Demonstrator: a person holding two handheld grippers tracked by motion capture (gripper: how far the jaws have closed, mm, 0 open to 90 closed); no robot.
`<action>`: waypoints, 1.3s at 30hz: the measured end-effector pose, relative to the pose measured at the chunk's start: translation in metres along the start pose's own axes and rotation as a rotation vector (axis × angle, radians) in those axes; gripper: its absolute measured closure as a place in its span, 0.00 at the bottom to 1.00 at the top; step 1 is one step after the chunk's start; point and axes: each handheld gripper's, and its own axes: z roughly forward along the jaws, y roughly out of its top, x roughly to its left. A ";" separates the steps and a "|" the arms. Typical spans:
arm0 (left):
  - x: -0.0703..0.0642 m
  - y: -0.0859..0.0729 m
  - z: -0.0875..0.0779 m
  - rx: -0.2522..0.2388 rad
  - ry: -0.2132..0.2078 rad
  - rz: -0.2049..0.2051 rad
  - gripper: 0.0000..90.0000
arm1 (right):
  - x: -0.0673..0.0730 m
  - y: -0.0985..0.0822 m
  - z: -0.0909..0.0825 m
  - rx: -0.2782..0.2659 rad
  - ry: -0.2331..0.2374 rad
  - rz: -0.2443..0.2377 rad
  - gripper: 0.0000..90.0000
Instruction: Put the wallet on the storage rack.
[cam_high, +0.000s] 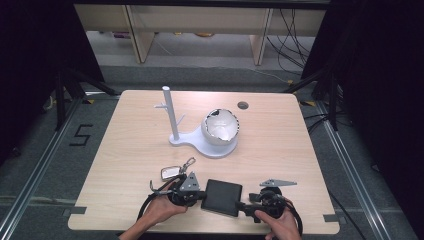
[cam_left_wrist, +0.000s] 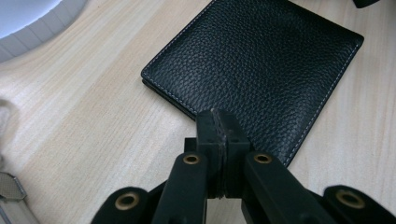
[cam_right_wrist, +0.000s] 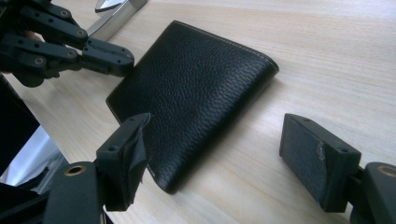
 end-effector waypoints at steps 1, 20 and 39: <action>0.001 0.000 0.000 0.005 -0.007 0.017 0.99 | 0.003 0.000 0.000 0.008 0.006 0.035 0.30; -0.018 0.004 0.007 -0.001 -0.083 -0.003 0.98 | -0.005 0.022 0.022 0.007 -0.002 0.058 0.37; -0.019 0.004 0.007 -0.003 -0.082 0.001 0.98 | -0.019 0.023 0.021 -0.070 0.092 0.215 0.51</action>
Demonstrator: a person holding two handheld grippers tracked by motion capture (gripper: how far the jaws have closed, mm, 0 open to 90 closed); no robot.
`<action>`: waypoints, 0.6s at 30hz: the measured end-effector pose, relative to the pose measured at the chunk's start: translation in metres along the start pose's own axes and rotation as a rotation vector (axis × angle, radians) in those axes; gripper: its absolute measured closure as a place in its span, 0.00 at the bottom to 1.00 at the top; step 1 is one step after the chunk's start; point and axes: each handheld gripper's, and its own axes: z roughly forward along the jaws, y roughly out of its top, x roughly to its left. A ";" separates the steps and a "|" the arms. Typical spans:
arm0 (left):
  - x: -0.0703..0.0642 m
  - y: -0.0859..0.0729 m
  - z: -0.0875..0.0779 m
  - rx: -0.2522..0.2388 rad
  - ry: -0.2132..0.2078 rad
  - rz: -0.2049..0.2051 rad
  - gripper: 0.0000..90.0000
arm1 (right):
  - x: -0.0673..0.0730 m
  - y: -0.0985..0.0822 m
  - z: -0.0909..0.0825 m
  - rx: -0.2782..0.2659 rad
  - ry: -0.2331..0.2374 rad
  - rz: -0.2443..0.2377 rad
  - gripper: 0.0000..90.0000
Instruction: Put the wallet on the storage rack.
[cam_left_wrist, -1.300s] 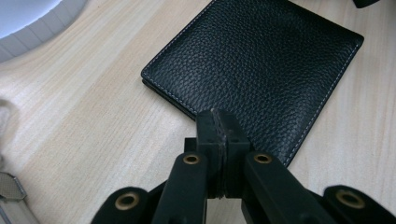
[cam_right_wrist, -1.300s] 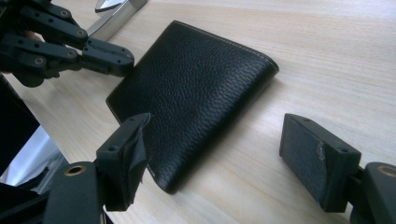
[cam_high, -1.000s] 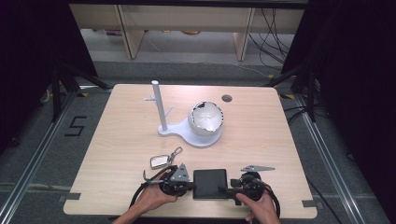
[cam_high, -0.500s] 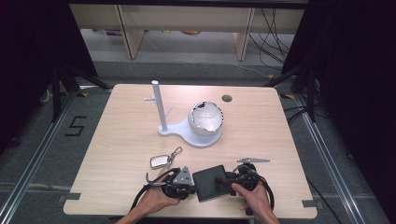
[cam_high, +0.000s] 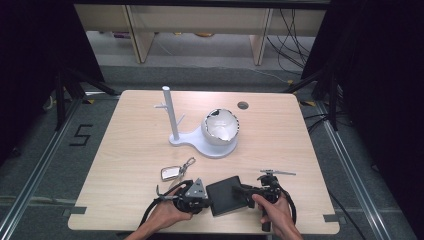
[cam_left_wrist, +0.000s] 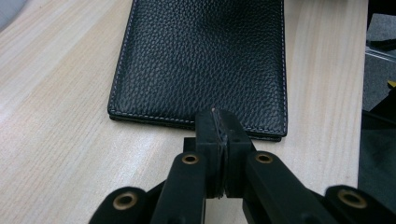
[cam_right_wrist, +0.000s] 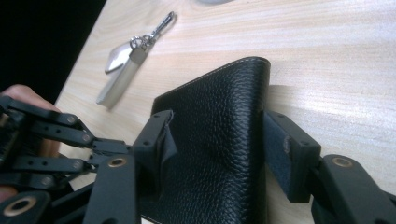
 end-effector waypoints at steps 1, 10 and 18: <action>-0.001 0.000 0.001 -0.010 0.000 -0.012 0.98 | -0.001 0.000 0.000 -0.002 0.001 0.007 0.52; -0.001 0.000 0.001 -0.010 0.004 -0.016 0.98 | 0.001 -0.001 -0.003 0.024 -0.022 -0.003 0.62; -0.002 0.000 0.001 -0.007 0.008 -0.016 0.98 | 0.000 0.001 0.000 0.017 -0.058 -0.069 0.62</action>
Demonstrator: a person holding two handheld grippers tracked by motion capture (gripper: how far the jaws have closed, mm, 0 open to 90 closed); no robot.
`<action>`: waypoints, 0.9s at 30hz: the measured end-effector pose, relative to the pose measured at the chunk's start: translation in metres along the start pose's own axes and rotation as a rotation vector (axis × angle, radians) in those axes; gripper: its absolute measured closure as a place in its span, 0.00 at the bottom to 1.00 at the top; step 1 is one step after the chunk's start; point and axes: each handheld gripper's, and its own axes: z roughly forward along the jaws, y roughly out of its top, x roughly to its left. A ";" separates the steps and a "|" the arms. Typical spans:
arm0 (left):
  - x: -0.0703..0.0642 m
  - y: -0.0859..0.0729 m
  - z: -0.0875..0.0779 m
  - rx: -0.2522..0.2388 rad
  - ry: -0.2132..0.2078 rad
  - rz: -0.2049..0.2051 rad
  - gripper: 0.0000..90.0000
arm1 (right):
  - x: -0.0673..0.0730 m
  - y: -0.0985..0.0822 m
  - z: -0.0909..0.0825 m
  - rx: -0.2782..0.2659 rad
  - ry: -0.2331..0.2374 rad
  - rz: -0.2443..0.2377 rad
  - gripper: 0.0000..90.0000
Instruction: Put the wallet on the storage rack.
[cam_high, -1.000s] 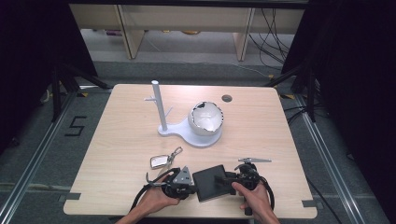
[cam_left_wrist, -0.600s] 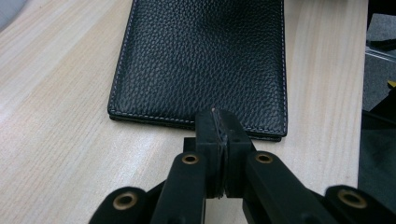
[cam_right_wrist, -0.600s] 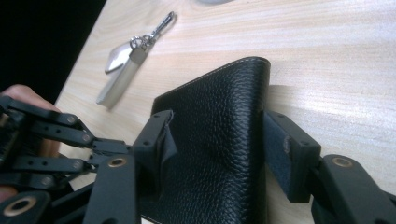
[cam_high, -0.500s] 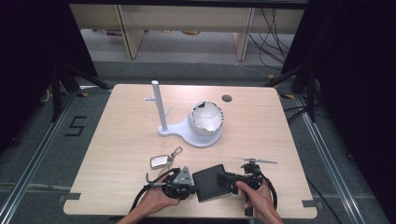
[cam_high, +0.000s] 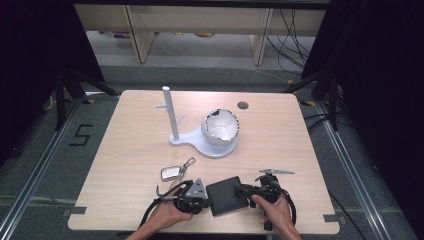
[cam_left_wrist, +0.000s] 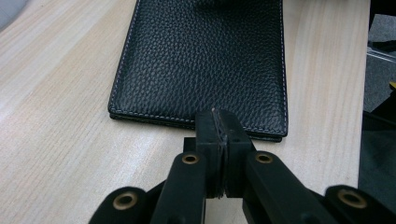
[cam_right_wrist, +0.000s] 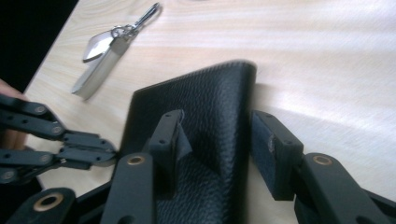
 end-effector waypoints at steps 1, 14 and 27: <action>0.000 0.000 0.000 0.002 0.002 0.000 0.98 | 0.002 0.001 0.000 0.008 -0.031 0.025 0.62; 0.002 0.001 -0.003 0.041 0.002 0.045 0.98 | 0.013 -0.003 0.005 0.047 0.169 0.109 0.73; 0.000 0.001 -0.008 0.040 0.015 0.043 0.78 | 0.023 0.002 -0.004 0.010 0.216 0.051 0.84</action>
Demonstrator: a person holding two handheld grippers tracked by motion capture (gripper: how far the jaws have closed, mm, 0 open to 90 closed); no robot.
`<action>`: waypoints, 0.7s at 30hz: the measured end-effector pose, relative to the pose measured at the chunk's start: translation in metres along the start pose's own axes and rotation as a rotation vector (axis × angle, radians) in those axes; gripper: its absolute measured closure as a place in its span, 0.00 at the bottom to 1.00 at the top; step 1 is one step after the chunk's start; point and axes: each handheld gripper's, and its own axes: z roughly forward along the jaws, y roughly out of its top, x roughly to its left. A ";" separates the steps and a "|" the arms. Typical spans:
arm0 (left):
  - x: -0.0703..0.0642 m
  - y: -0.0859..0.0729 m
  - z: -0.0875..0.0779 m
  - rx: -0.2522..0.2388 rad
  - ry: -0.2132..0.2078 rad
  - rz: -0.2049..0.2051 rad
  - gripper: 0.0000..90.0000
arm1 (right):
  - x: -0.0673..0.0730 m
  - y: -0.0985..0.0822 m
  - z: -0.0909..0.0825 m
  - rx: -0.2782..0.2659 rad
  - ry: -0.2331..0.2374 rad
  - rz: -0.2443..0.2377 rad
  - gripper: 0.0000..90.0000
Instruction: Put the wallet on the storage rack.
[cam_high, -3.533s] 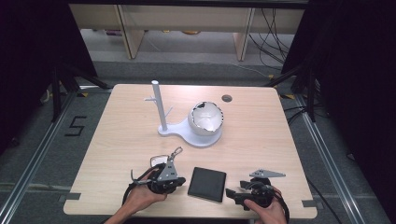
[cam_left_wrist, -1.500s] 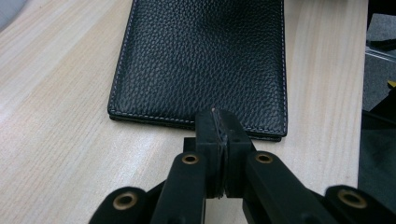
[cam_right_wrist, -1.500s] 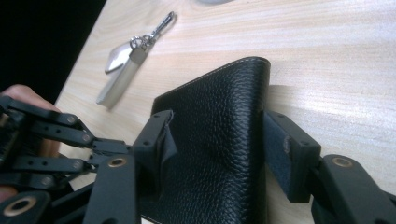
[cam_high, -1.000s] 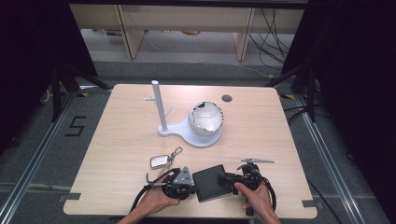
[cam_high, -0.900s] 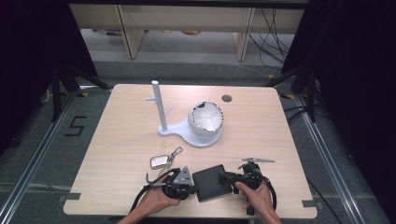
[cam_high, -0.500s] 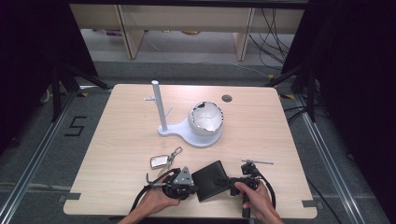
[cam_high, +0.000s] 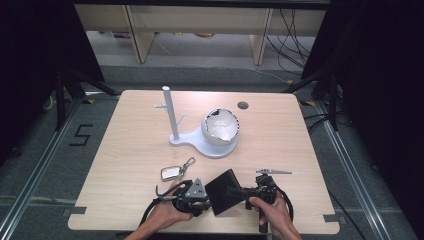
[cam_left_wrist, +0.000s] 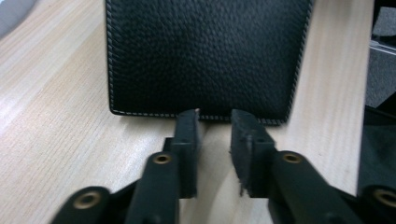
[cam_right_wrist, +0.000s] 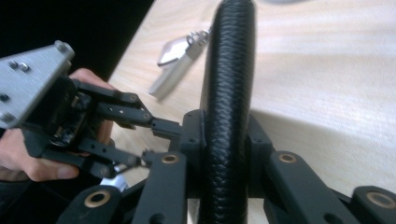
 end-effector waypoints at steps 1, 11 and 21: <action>-0.002 0.000 -0.001 -0.024 0.001 -0.018 0.74 | 0.002 0.001 -0.002 0.000 0.003 -0.001 0.85; -0.003 -0.009 -0.040 -0.067 0.054 -0.049 0.52 | 0.008 0.012 -0.012 -0.051 0.009 -0.102 0.85; 0.006 -0.036 -0.071 -0.077 0.130 -0.135 0.45 | 0.006 0.038 -0.022 -0.108 -0.013 -0.128 0.85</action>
